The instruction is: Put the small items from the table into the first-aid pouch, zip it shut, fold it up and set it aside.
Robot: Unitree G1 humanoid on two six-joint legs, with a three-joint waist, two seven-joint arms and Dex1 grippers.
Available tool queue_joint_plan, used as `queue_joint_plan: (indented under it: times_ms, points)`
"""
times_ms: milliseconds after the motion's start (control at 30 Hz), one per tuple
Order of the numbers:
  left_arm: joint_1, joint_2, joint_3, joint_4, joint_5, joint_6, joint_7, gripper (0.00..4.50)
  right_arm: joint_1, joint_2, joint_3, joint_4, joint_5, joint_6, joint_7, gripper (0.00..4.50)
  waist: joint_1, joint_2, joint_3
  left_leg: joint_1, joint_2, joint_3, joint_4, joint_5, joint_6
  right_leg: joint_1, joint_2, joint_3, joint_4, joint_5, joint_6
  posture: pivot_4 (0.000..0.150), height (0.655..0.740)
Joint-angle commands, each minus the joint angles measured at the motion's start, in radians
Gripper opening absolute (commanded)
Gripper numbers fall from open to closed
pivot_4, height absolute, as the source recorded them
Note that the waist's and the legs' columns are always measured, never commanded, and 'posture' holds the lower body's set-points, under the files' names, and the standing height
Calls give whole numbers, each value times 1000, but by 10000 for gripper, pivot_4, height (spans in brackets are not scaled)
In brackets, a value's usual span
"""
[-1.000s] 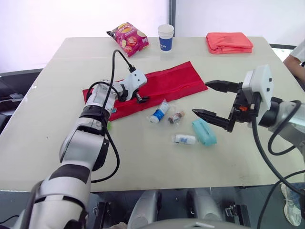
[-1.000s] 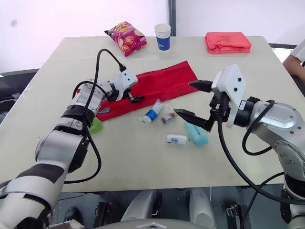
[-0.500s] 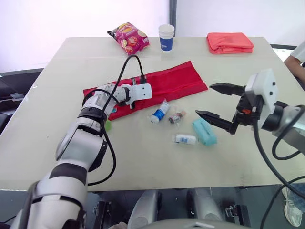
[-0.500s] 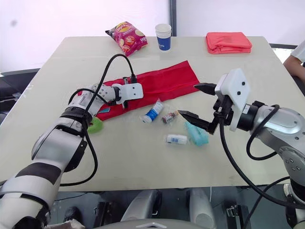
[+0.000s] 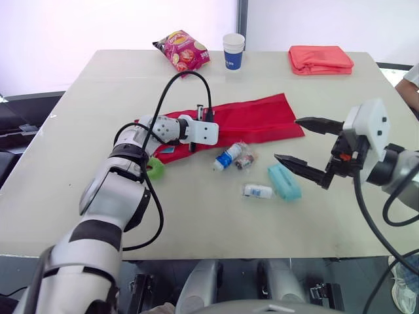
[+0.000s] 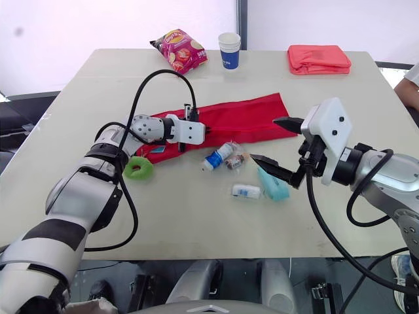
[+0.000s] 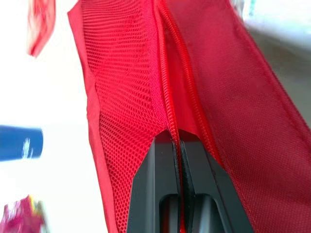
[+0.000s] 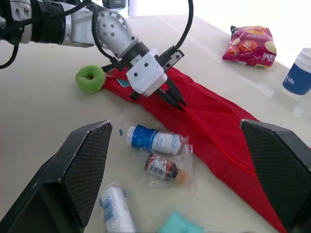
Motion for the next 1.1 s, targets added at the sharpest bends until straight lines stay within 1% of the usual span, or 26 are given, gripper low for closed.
queue_joint_plan:
  times_ms: [33, 100, 133, 233, 267, 367, 433, 533, 600, 700, 767, 800, 833, 867, 900, 933, 967, 1000, 1033, 1100]
  points:
    - [-8, 24, 57, -36, -100, -98, -138, 318, 13, -21, -67, -49, 36, 2, -31, 45000, 0, 0, 0, 0, 0, 0, 0, 0, 0, 0, 0, 0, 0, 0, 0, 1500, 7400]
    - [-5, 27, 70, -38, -127, -123, -194, 318, 27, -29, -83, -58, 50, 5, -39, 45000, 0, 0, 0, 0, 0, 0, 0, 0, 0, 0, 0, 0, 0, 0, 0, 1500, 7400]
    - [-10, 26, 59, -30, -104, -121, -175, 318, 35, -33, -91, -60, 56, 5, -42, 45000, 0, 0, 0, 0, 0, 0, 0, 0, 0, 0, 0, 0, 0, 0, 0, 1500, 7400]
    - [-32, 13, 2, -8, 0, -115, -55, 318, 50, -41, -93, -61, 65, 2, -49, 45000, 2, 0, 0, 0, 0, -1, 1, -1, 2, 1, 0, -1, 0, 0, 0, 1500, 7400]
    - [-42, 10, -27, -4, 50, -118, 6, 318, 50, -44, -84, -60, 64, 1, -49, 45000, 2, 0, 0, 0, 0, 0, 1, -2, 4, 1, 0, -1, 0, 0, 0, 1500, 7400]
    - [-72, 1, -78, 11, 141, -121, 135, 318, 47, -53, -64, -55, 64, 1, -42, 45000, 3, -1, 0, 0, -1, 0, 2, -3, 5, 2, 0, -1, 0, 0, 0, 1500, 7400]
    - [-95, -7, -99, 21, 178, -123, 203, 318, 46, -61, -54, -51, 62, 1, -35, 45000, 3, -1, 1, 0, -1, 0, 2, -3, 5, 2, 0, -1, 0, 0, 0, 1500, 7400]
    - [-130, -14, -152, 32, 265, -119, 349, 318, 39, -59, -42, -39, 63, -3, -29, 45000, 4, -2, 1, 0, -1, 0, 2, -3, 5, 2, 0, -1, 0, 0, 0, 1500, 7400]
    - [-142, -18, -176, 42, 299, -125, 413, 318, 32, -59, -32, -31, 61, -7, -23, 45000, 5, -2, 1, 0, -1, 0, 2, -3, 6, 2, 0, -1, 0, 0, 0, 1500, 7400]
    - [-153, -10, -226, 41, 365, -173, 533, 318, 27, -64, -26, -21, 54, -10, -11, 45000, 4, -2, 1, 0, -1, 0, 2, -3, 6, 2, 0, 0, 0, 0, 0, 1500, 7400]
    - [-151, -2, -240, 50, 383, -182, 568, 318, 27, -65, -26, -18, 51, -11, -5, 45000, 4, -2, 1, 0, -1, 0, 2, -3, 6, 2, 0, 0, 0, 0, 0, 1500, 7400]
    - [-145, -1, -221, 62, 358, -174, 540, 318, 28, -64, -27, -17, 52, -11, -4, 45000, 5, -3, 1, 0, -1, 0, 2, -3, 5, 2, 0, 0, 0, 0, 0, 1500, 7400]
    - [-130, -14, -152, 85, 267, -137, 422, 318, 28, -62, -28, -17, 54, -10, -5, 45000, 4, -3, 1, 0, -1, 0, 2, -3, 5, 2, 0, 0, 0, 0, 0, 1500, 7400]
    - [-119, -21, -101, 100, 202, -114, 342, 318, 29, -60, -29, -17, 57, -8, -6, 45000, 4, -3, 1, 0, -1, 0, 2, -3, 5, 2, 0, 0, 0, 0, 0, 1500, 7400]
    - [-102, -37, -13, 111, 90, -66, 196, 3029, 28, -57, -26, -17, 58, -6, -8, 45000, 4, -3, 1, 0, -1, 0, 2, -3, 5, 2, 0, -1, 0, 0, 0, 1500, 7400]
    - [-90, -49, 48, 113, 15, -32, 93, 6088, 28, -55, -24, -18, 59, -5, -9, 45000, 3, -2, 1, 0, -1, 0, 2, -3, 5, 2, 0, -1, 0, 0, 0, 1500, 7400]
    - [-77, -57, 113, 103, -69, 2, -20, 7376, 28, -53, -18, -16, 59, -6, -7, 45000, 3, -2, 1, 0, -1, 0, 2, -2, 3, 2, 0, -1, 0, 0, 0, 1500, 7400]
    - [-65, -71, 187, 90, -164, 82, -160, 11157, 27, -52, -11, -13, 56, -7, -2, 45000, 2, -2, 1, 0, -1, 0, 2, -1, 2, 2, 0, -1, 0, 0, 0, 1500, 7400]
    - [-54, -77, 235, 72, -228, 138, -253, 16141, 26, -52, -6, -9, 53, -9, 4, 45000, 0, -2, 1, 0, -1, 0, 2, -1, 2, 2, 0, -1, 0, 0, 0, 1500, 7400]
    - [-24, -79, 297, 25, -315, 253, -385, 25548, 17, -50, 7, 4, 47, -17, 19, 45000, -5, -3, 1, 0, -1, 0, 3, -1, 2, 2, 0, -1, 0, 0, 0, 1500, 7400]
